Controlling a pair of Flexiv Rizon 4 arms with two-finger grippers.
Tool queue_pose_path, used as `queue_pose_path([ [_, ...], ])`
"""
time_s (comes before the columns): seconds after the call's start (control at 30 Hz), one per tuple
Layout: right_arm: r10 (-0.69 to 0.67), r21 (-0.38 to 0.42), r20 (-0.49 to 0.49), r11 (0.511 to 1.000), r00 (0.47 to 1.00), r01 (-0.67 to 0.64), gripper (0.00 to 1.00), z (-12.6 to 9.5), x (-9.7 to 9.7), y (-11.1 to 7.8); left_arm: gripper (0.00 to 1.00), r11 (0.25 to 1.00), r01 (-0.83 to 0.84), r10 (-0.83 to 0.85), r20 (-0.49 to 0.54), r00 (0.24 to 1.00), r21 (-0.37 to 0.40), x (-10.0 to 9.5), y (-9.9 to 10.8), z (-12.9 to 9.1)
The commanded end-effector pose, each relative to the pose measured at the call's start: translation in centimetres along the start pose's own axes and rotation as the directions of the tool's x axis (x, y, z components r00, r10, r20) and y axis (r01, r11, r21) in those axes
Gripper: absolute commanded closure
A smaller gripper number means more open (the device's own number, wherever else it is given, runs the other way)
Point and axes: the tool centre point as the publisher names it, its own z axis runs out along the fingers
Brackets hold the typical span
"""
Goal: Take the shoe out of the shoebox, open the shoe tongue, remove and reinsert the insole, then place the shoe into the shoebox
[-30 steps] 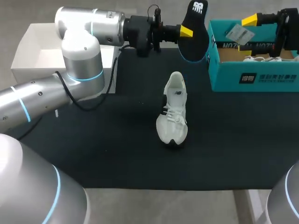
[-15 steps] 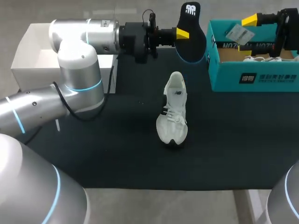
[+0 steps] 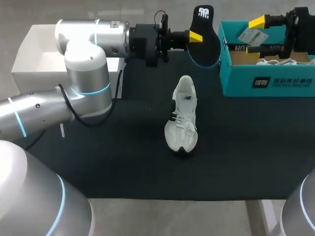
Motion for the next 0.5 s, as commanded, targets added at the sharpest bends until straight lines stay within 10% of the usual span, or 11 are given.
queue_pose_path([
  [0.03, -0.004, 0.037, 0.01, 0.999, 1.0, 0.004, 0.0, 1.4, 0.7, 1.2, 1.0, 1.0, -0.012, 0.012, -0.001, 1.0, -0.015, 0.6, 0.4, 1.1],
  [0.2, 0.01, 0.082, 0.004, 0.997, 1.0, -0.01, 0.05, 2.8, 0.9, 1.2, 1.0, 1.0, -0.02, 0.02, 0.006, 1.0, -0.024, 0.9, 0.9, 2.1],
  [0.5, 0.032, 0.119, 0.005, 0.992, 0.999, -0.032, 0.5, 4.2, 0.4, 0.8, 1.0, 0.999, -0.046, 0.046, 0.028, 0.999, -0.005, -0.1, 0.6, 3.4],
])
